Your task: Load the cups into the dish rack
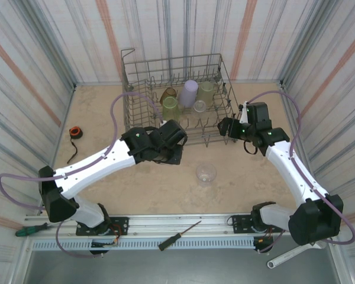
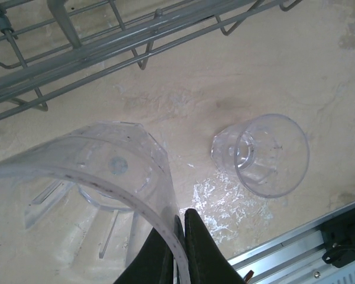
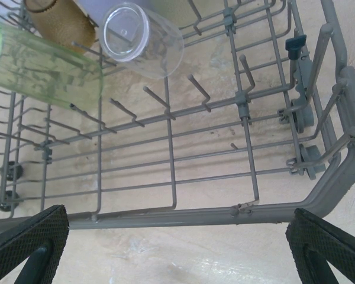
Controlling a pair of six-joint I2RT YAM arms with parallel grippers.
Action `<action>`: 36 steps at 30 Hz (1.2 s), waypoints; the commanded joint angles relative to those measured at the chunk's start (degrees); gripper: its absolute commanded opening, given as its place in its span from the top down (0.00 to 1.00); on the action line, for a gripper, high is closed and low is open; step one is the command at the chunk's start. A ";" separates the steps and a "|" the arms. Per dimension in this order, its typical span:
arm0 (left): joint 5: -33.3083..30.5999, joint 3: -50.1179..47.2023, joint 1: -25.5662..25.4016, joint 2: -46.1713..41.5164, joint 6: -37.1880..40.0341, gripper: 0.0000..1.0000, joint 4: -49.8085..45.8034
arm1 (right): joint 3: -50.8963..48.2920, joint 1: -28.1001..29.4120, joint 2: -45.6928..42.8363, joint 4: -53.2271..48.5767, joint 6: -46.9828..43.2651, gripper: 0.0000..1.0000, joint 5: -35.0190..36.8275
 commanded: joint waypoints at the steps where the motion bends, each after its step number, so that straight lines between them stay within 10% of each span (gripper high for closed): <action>1: 2.15 3.28 0.27 -2.03 2.16 1.00 -1.03 | 2.04 -0.62 -0.49 -0.78 1.03 0.01 -2.12; 36: 25.31 22.39 24.51 10.26 15.59 1.00 12.20 | 12.22 -5.10 15.19 15.19 8.59 0.01 -25.61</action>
